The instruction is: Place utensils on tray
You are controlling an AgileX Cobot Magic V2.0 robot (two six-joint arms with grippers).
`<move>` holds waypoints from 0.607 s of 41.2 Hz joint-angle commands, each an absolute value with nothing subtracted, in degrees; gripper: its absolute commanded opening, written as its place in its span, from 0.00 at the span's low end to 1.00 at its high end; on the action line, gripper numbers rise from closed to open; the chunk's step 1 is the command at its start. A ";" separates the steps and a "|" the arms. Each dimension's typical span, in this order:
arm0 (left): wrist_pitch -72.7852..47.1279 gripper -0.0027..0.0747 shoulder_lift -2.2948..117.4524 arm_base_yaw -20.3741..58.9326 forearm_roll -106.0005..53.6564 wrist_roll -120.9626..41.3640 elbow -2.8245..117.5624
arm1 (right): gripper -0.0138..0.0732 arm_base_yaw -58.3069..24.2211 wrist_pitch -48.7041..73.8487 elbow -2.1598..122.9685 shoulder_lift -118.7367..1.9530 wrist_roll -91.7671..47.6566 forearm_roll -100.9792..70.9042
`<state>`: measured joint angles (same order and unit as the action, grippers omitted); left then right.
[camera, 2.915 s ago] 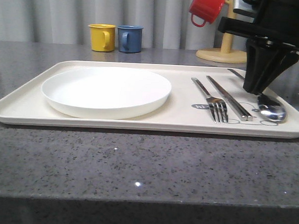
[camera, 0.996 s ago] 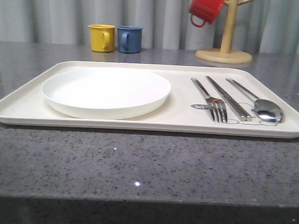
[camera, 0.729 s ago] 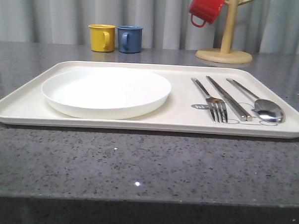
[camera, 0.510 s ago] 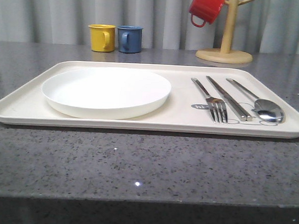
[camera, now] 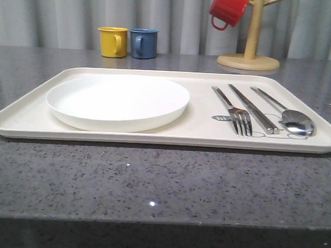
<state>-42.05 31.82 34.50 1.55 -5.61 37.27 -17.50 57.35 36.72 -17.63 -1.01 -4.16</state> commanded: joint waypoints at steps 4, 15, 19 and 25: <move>-31.28 0.01 22.89 25.08 6.08 -5.27 28.48 | 0.02 -17.56 53.40 38.02 -18.14 -1.35 -3.76; -15.91 0.01 6.36 9.35 5.97 -5.27 12.34 | 0.02 -17.56 53.40 38.02 -18.14 -1.35 -3.76; -9.44 0.01 1.73 4.36 3.74 -5.27 7.46 | 0.02 -17.56 53.40 38.02 -18.14 -1.35 -3.76; -0.77 0.01 -1.82 0.22 0.00 -5.27 0.67 | 0.02 -17.56 53.40 38.02 -18.14 -1.35 -3.76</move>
<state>-10.67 -0.36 1.80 2.65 -5.61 2.26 -17.50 57.35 36.72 -17.63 -1.01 -4.16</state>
